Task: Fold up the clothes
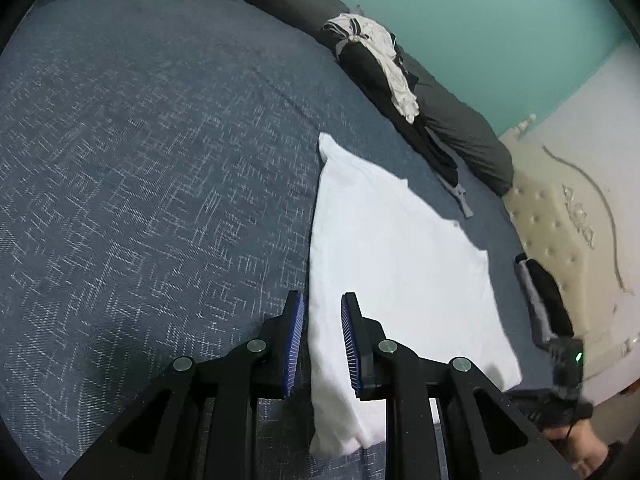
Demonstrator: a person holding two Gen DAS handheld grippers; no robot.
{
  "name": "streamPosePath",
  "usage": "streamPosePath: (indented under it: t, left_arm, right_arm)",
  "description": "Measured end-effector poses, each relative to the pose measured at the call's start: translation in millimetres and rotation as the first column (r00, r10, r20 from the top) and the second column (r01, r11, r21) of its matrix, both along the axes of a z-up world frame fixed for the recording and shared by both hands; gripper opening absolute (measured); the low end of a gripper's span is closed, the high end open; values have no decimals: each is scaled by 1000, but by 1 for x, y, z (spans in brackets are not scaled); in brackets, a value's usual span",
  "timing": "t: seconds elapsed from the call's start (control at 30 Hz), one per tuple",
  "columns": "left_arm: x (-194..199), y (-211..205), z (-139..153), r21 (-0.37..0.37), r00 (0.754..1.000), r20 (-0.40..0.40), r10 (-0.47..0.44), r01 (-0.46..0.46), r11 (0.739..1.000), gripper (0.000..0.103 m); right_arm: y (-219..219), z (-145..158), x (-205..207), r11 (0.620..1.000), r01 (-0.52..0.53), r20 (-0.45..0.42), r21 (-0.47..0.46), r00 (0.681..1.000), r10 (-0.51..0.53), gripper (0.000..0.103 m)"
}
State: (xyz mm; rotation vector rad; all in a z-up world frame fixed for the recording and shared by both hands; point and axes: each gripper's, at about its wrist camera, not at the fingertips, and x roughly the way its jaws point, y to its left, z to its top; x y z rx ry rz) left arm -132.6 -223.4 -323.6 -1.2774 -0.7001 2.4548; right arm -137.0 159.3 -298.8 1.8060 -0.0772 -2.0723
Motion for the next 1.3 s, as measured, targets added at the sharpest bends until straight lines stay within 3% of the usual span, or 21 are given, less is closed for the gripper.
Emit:
streamPosePath:
  t: [0.37, 0.87, 1.3]
  left_arm:
    - [-3, -8, -6, 1, 1000, -13, 14, -14, 1000, 21]
    - [-8, -11, -10, -75, 1000, -16, 9, -10, 997, 21]
    - [-19, -11, -13, -39, 1000, -14, 11, -12, 999, 21]
  right_arm:
    - [-13, -16, -56, 999, 35, 13, 33, 999, -35, 8]
    - [-34, -23, -158, 995, 99, -76, 32, 992, -96, 8]
    - [-27, -15, -229, 984, 175, -179, -14, 968, -175, 8]
